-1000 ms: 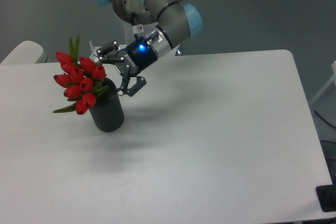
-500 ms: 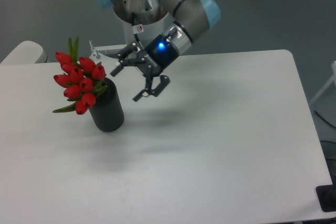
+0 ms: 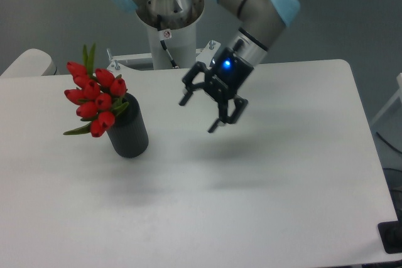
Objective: Insert the flowers into the vase
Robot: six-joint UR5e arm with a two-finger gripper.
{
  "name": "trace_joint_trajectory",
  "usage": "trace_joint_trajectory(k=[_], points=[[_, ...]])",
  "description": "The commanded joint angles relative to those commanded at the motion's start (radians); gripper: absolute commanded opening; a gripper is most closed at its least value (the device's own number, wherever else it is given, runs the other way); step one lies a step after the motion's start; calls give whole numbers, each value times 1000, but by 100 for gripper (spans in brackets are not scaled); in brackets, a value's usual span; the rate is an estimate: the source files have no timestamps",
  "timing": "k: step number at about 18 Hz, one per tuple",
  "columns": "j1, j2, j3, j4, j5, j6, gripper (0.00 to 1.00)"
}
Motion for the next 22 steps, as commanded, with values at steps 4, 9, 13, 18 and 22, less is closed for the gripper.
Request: trace_joint_trajectory(k=[4, 9, 13, 18, 22], points=[[-12, -98, 144, -2, 144, -2, 100], [-57, -181, 269, -5, 373, 3, 100], [-123, -259, 364, -21, 567, -8, 100], [-173, -328, 433, -31, 733, -6, 100], [-183, -368, 471, -32, 756, -9, 100]])
